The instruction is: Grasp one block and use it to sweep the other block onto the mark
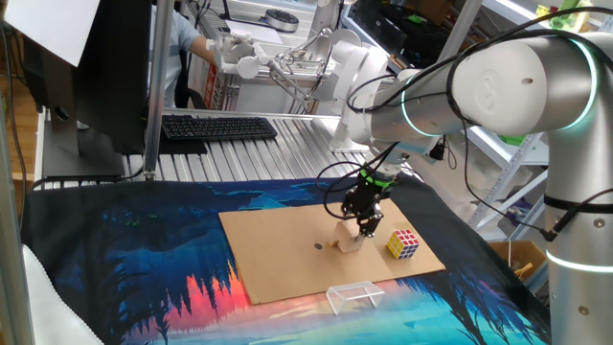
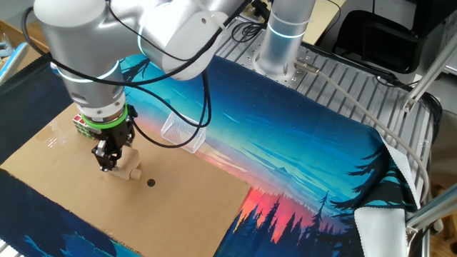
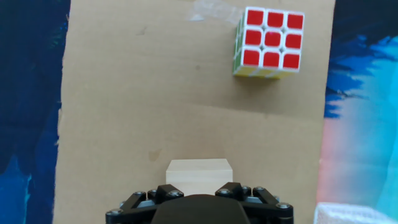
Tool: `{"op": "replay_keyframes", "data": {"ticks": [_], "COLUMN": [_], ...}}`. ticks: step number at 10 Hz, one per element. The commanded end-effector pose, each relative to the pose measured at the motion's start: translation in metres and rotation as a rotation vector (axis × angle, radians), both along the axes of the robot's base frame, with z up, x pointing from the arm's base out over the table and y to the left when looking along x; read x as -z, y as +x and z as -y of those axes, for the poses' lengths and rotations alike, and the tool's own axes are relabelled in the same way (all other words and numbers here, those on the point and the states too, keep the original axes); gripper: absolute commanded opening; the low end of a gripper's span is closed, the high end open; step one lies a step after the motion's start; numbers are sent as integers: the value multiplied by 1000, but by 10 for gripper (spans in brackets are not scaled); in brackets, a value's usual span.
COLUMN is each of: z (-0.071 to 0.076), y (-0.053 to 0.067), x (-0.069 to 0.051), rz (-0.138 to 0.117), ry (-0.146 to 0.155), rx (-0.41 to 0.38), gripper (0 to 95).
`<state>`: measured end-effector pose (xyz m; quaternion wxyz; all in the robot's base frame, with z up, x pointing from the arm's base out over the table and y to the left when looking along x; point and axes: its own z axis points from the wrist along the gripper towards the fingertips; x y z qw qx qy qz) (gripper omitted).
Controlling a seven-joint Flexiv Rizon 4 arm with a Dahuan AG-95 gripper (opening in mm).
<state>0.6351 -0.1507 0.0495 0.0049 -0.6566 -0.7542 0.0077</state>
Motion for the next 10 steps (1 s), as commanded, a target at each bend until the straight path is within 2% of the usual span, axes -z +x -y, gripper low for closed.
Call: {"op": "replay_keyframes", "data": {"ticks": [1,4,10], "z": [-4,-14,-16], "y": [-3,-8,-9], "x": [0,4,7], "rz": [4,7,17], "ry": [1,-4,-1], "rx": [-6,-2,43], "gripper": [0,0,0]}}
